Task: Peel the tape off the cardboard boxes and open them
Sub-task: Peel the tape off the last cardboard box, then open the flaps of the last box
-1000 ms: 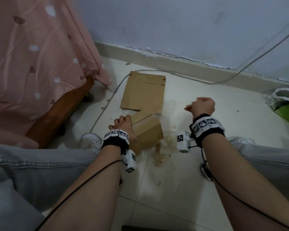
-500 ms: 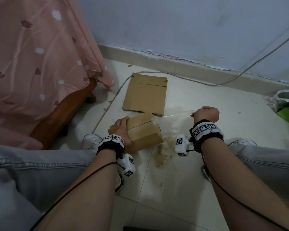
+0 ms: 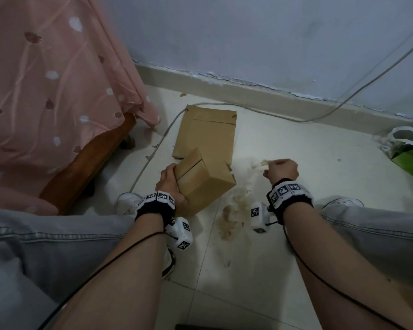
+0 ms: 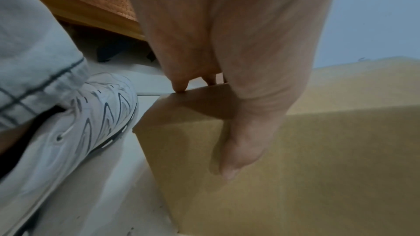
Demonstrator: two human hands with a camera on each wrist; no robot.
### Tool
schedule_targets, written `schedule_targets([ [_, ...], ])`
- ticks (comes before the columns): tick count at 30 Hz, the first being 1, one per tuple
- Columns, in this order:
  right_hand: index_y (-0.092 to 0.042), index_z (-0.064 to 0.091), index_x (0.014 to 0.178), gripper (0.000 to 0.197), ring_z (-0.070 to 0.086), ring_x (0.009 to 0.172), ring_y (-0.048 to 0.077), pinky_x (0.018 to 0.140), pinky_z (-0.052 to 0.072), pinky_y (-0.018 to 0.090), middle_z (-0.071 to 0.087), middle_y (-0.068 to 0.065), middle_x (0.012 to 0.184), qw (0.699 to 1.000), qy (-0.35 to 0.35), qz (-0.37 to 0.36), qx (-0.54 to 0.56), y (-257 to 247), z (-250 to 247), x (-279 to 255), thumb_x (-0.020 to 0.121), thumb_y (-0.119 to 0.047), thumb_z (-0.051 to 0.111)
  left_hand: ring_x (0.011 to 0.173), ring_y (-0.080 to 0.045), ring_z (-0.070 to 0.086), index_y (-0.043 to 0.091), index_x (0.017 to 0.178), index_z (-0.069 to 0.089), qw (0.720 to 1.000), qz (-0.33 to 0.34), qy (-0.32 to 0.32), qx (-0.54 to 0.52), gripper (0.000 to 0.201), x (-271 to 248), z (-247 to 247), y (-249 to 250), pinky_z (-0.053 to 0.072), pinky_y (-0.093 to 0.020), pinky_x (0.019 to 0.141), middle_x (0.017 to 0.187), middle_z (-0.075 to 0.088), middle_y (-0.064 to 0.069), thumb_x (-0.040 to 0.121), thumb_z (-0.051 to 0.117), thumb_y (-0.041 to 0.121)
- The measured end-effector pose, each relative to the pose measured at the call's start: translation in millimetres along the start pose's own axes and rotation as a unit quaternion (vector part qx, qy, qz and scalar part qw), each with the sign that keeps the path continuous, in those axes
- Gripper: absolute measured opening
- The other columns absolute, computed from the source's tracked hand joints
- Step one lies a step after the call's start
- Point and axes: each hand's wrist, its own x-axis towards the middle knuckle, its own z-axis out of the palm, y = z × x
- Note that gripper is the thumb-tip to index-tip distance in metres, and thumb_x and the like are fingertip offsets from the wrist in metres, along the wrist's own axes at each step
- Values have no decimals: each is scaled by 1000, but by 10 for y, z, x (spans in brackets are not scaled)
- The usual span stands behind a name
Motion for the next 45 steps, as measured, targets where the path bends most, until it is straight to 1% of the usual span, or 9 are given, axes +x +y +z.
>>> schedule_targets([
  [9,9,74,91,19,67,87,39,82,57,41,70,27,91,947,-82,-98,-295,428,9,-178,93,-5,60,124,-39,43,32,142,15,999,-20,20,-25,119,12,58,-6,45,-57,100,140,25,-5,48,87,17],
  [13,-5,52,60,34,53,59,24,65,44,28,46,7,58,896,-98,-112,-419,579,37,-229,94,-3,53,123,-38,44,30,142,17,1000,-11,19,-21,120,23,93,10,45,-56,100,139,27,-6,46,87,19],
  [18,3,70,82,24,68,87,35,77,57,36,68,20,83,884,-145,-109,-432,685,68,-275,95,-9,54,125,-38,44,30,144,14,1000,-6,23,-17,120,29,132,-8,44,-56,101,142,26,-5,50,88,17],
  [24,-4,48,56,39,47,49,22,48,38,23,51,10,58,882,-138,-71,-445,949,-91,-231,91,-16,62,126,-38,43,29,144,14,1000,-7,20,-8,121,26,139,5,43,-56,102,143,26,-7,51,90,16],
  [31,-8,44,55,41,42,50,18,45,35,22,44,7,58,825,-192,-31,-531,1089,-191,-293,94,-4,51,126,-39,42,31,143,14,1000,-21,12,-7,122,11,142,25,43,-57,103,142,25,-6,49,90,17],
  [34,-4,51,63,31,53,59,23,55,45,24,52,10,64,845,-161,-19,-509,1070,-211,-260,94,-7,53,127,-40,40,33,143,13,1000,-21,9,-4,123,15,138,31,42,-57,103,142,25,-6,48,90,19],
  [38,7,33,136,47,61,105,40,80,50,41,56,28,123,932,-78,17,-355,734,-138,-271,98,-17,46,130,-36,35,28,145,13,999,-25,33,12,119,-6,137,86,40,-55,104,142,27,-7,52,89,30],
  [42,-2,31,141,58,58,110,40,87,50,43,53,27,131,972,-79,-39,-219,179,99,-381,97,-36,47,133,-33,34,23,145,13,995,-56,67,-44,123,-50,147,189,36,-53,109,145,26,-6,52,87,51],
  [45,-16,22,146,83,49,127,35,104,43,45,42,18,145,965,-221,-56,-128,-176,327,-563,86,-64,54,133,-30,39,17,149,11,985,-60,48,-152,122,-68,132,260,37,-39,107,148,24,-7,60,89,47],
])
